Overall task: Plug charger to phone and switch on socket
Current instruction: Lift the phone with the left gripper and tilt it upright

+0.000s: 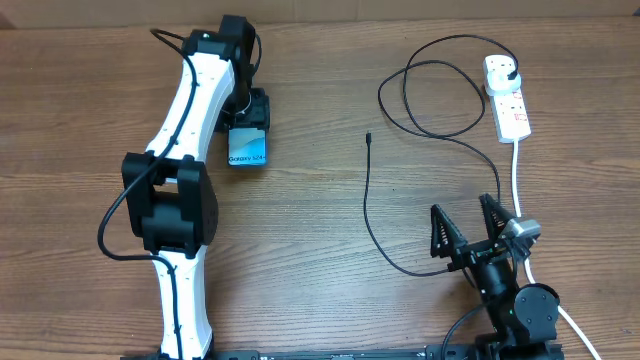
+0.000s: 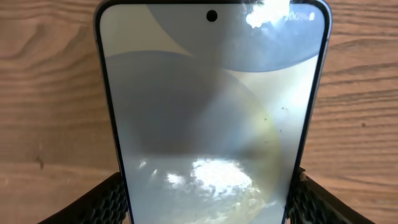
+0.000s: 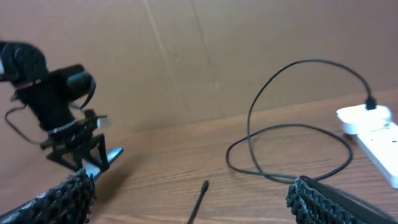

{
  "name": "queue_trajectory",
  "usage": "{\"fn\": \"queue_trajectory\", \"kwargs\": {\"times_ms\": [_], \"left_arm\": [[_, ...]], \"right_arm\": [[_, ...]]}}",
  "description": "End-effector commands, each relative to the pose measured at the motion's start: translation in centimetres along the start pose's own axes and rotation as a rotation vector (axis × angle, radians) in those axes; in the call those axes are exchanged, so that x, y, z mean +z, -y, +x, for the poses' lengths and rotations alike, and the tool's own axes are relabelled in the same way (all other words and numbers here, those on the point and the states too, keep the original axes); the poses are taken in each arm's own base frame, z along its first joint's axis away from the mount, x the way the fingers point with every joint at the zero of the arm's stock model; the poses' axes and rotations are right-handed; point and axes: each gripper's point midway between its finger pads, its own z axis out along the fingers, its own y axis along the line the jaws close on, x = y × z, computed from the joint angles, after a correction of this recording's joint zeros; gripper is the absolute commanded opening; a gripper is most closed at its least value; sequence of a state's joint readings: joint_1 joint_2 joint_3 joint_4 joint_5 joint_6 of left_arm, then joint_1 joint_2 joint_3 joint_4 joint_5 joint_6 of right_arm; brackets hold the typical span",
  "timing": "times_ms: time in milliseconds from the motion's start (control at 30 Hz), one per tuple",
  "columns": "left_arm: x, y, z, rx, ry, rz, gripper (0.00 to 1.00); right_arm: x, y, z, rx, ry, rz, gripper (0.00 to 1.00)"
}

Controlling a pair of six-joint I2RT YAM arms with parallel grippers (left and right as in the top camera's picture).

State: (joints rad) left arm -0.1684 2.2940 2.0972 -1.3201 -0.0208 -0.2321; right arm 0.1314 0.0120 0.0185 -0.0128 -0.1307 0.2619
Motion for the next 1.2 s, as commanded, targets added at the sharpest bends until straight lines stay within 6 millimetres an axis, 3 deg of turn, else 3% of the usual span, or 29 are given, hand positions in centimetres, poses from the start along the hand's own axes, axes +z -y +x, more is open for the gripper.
{"fn": "queue_trajectory", "kwargs": {"times_ms": [0,233,500,767,933,1167], "left_arm": [[-2.8,0.1,-0.8,-0.106,0.033,0.021,0.04],[-4.3,2.7,1.6,-0.112,-0.080,0.179,0.04],[-5.4,5.3,4.3,-0.134,-0.220,0.335,0.04],[-7.9,8.7,6.9,-0.221,-0.393,0.554,0.04],[-9.5,10.5,6.9,-0.333,-0.468,0.667,0.04],[-11.7,12.1,6.7,-0.490,-0.584,0.796,0.04]], "right_arm": [[-0.2,-0.9,-1.1,-0.002,-0.001,-0.029,1.00],[0.2,-1.4,-1.3,0.017,-0.094,-0.024,1.00],[2.6,-1.9,-1.2,0.051,-0.257,-0.027,1.00],[5.0,-0.8,2.2,0.117,-0.528,0.043,1.00],[6.1,-0.8,4.4,0.161,-0.652,0.035,1.00],[6.1,-1.6,7.3,0.226,-0.769,-0.032,1.00]]}}
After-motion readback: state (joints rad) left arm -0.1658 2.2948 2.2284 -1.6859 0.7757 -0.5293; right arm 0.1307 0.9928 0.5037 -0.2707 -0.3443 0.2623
